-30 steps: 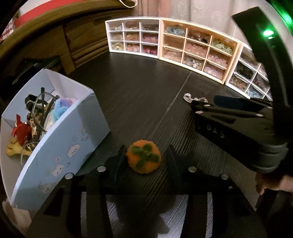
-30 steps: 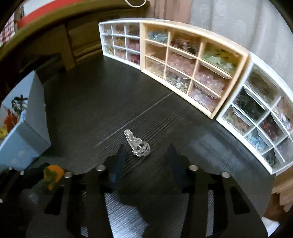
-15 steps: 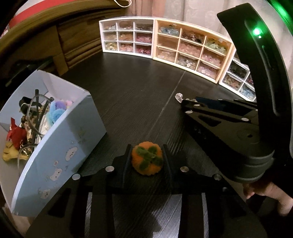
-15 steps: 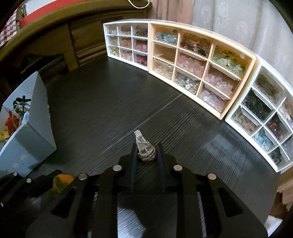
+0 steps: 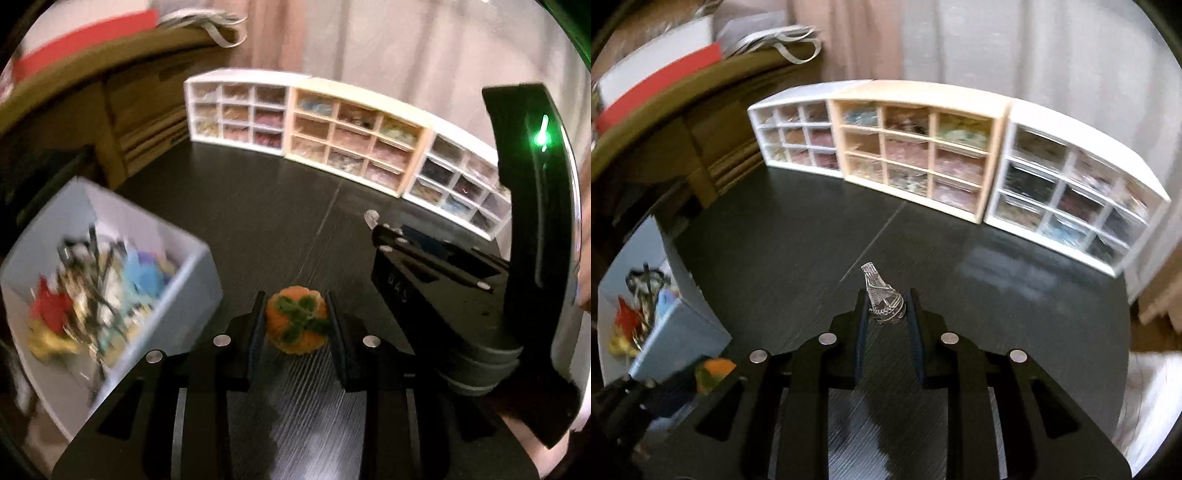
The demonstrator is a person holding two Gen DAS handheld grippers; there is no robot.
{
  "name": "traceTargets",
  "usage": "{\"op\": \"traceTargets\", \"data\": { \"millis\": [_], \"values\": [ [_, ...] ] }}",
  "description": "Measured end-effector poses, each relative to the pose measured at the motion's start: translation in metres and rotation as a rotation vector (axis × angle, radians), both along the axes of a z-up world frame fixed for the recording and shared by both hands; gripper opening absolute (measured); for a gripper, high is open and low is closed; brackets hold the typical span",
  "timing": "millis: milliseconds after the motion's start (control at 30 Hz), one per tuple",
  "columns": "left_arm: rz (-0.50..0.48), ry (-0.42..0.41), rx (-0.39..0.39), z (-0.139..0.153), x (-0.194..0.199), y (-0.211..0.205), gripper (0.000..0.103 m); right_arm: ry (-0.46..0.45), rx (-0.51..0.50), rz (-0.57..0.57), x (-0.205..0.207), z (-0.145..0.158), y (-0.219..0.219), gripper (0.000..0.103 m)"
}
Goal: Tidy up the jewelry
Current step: 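Carry the pumpkin in the left tool and the ring in the right tool to the white box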
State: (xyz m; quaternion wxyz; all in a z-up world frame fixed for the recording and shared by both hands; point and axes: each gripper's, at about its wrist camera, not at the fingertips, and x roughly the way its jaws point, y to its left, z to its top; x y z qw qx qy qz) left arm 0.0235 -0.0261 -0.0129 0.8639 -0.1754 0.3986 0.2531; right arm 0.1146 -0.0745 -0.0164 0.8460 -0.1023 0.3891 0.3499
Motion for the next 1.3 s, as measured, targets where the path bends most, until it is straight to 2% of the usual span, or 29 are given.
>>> {"op": "traceTargets", "data": {
  "millis": [67, 200, 467, 633, 1033, 1100, 1300],
  "values": [
    [-0.079, -0.009, 0.032, 0.013, -0.004, -0.002, 0.032, -0.002, 0.026, -0.022, -0.009, 0.010, -0.004, 0.021],
    [-0.116, -0.043, 0.081, 0.031, -0.021, -0.001, 0.032, -0.021, 0.068, -0.066, -0.026, 0.033, -0.013, 0.021],
    [-0.078, -0.068, 0.072, 0.048, -0.047, 0.030, 0.032, -0.062, 0.174, -0.138, -0.045, 0.084, -0.034, 0.021],
    [-0.104, -0.081, 0.093, 0.060, -0.058, 0.049, 0.032, -0.075, 0.194, -0.144, -0.059, 0.099, -0.034, 0.021],
    [-0.047, -0.074, 0.140, 0.079, -0.100, 0.114, 0.032, -0.066, 0.264, -0.098, -0.096, 0.111, -0.009, 0.021],
    [-0.004, -0.064, 0.143, 0.078, -0.110, 0.129, 0.032, -0.059, 0.281, -0.084, -0.104, 0.109, -0.001, 0.021],
    [0.022, -0.038, 0.151, 0.073, -0.130, 0.161, 0.032, -0.007, 0.287, 0.014, -0.129, 0.095, 0.032, 0.021]
  ]
}}
